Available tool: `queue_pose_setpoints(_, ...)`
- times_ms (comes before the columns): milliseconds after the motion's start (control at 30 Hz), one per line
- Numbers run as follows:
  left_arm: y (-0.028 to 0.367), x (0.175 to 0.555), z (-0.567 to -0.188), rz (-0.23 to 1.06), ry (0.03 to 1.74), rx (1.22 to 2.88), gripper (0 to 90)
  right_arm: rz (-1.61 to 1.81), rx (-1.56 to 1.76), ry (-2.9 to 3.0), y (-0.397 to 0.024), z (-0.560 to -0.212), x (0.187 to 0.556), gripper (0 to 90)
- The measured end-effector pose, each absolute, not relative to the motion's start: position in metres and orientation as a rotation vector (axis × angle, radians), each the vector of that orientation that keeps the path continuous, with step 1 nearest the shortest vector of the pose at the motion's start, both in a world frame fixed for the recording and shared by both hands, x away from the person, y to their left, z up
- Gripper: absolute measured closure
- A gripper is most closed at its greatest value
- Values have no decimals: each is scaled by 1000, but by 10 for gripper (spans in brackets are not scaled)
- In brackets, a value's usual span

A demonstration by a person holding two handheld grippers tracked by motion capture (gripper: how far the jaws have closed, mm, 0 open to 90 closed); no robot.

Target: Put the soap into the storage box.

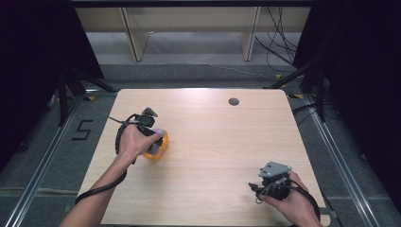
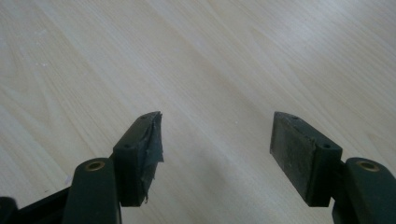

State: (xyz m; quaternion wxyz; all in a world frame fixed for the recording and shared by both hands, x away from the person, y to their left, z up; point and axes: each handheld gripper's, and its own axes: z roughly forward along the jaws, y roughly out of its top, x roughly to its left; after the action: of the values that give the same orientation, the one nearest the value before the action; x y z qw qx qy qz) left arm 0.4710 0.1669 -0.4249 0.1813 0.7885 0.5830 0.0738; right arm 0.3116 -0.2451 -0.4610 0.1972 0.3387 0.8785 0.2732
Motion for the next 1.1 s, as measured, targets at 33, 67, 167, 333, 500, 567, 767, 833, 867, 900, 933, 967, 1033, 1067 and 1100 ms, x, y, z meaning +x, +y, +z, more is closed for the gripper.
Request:
queue_pose_setpoints(33, 167, 472, -425, 212, 1648, 2227, 495, 765, 948, 2459, -245, -461, 312, 349)
queue_pose_setpoints(67, 167, 472, -425, 211, 1644, 2231, 495, 765, 947, 2461, -245, -461, 312, 349)
queue_pose_setpoints(167, 166, 474, -426, 208, 1654, 2227, 495, 767, 944, 2459, -245, -461, 312, 349)
queue_pose_setpoints(333, 164, 477, -429, 212, 1668, 2220, 496, 766, 946, 2462, -245, -462, 312, 349)
queue_pose_setpoints(500, 165, 480, -433, 227, 1655, 2231, 496, 769, 947, 2457, -245, -462, 312, 349)
queue_pose_setpoints(567, 166, 481, -433, 227, 1655, 2246, 495, 769, 944, 2460, -245, -462, 312, 349)
queue_pose_setpoints(767, 166, 484, -434, 225, 1669, 2245, 495, 768, 944, 2462, -244, -462, 312, 349)
queue_pose_setpoints(833, 165, 485, -436, 215, 1675, 2241, 495, 769, 944, 2461, -244, -462, 312, 349)
queue_pose_setpoints(867, 165, 485, -436, 216, 1677, 2241, 496, 768, 944, 2461, -244, -462, 312, 349)
queue_pose_setpoints(900, 165, 485, -436, 216, 1677, 2241, 496, 768, 944, 2462, -244, -462, 312, 348)
queue_pose_setpoints(933, 165, 485, -436, 218, 1681, 2240, 496, 768, 944, 2462, -244, -462, 312, 348)
queue_pose_setpoints(967, 166, 486, -437, 219, 1676, 2241, 496, 768, 944, 2462, -244, -462, 311, 349)
queue_pose_setpoints(1033, 165, 487, -437, 213, 1686, 2240, 495, 771, 959, 2461, -244, -462, 311, 349)
queue_pose_setpoints(1067, 165, 487, -437, 214, 1691, 2241, 495, 771, 958, 2461, -244, -462, 311, 349)
queue_pose_setpoints(1100, 165, 487, -437, 214, 1691, 2241, 496, 770, 960, 2462, -244, -462, 311, 349)
